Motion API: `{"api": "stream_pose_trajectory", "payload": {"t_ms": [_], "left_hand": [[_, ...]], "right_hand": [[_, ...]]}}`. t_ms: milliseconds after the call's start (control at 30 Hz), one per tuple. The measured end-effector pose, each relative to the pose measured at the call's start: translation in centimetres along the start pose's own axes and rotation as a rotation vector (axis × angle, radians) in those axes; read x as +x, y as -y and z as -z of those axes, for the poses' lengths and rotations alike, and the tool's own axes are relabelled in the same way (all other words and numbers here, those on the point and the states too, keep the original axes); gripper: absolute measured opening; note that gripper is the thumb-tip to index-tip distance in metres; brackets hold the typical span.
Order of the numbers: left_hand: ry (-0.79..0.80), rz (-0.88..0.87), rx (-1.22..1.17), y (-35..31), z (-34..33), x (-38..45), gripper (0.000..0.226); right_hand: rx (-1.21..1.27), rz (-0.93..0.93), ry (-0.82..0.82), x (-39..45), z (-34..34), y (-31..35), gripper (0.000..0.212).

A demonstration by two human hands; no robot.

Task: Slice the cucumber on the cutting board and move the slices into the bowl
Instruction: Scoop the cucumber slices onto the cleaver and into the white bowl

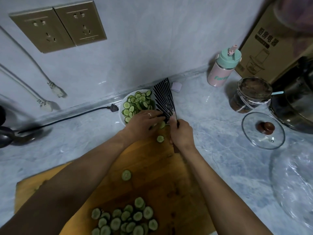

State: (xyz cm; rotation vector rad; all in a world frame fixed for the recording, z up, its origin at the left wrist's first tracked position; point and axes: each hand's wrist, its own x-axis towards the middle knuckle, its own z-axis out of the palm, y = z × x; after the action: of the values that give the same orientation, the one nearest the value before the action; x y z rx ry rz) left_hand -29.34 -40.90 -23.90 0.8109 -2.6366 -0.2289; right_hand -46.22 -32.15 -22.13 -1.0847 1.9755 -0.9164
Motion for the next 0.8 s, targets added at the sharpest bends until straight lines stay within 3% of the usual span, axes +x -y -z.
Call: {"api": "stream_pose_trajectory", "payload": {"t_ms": [167, 333, 433, 533, 633, 733, 800], "left_hand": [[-0.041, 0.198, 0.110, 0.4, 0.7, -0.2, 0.038], [0.072, 0.013, 0.117, -0.8, 0.7, -0.1, 0.039], [0.094, 0.132, 0.185, 0.2, 0.7, 0.0, 0.030], [0.126, 0.220, 0.189, 0.1, 1.1, -0.4, 0.040], [0.017, 0.105, 0.155, -1.2, 1.2, -0.7, 0.048], [0.041, -0.042, 0.172, -3.2, 1.0, -1.2, 0.054], [0.087, 0.045, 0.256, -3.7, 0.9, -1.5, 0.057]], "right_hand": [[-0.001, -0.004, -0.014, 0.2, 0.3, 0.4, 0.049], [-0.032, -0.002, -0.013, 0.3, 0.0, 0.5, 0.049], [-0.028, 0.001, -0.012, 0.1, 0.2, 0.3, 0.049], [-0.009, -0.002, -0.016, 0.0, 0.8, 0.0, 0.049], [-0.002, 0.014, -0.019, -0.5, 1.5, 0.1, 0.046], [-0.031, 0.032, -0.029, -0.5, 1.6, 0.6, 0.050], [-0.030, 0.023, -0.018, -0.6, 1.3, 0.8, 0.051]]}}
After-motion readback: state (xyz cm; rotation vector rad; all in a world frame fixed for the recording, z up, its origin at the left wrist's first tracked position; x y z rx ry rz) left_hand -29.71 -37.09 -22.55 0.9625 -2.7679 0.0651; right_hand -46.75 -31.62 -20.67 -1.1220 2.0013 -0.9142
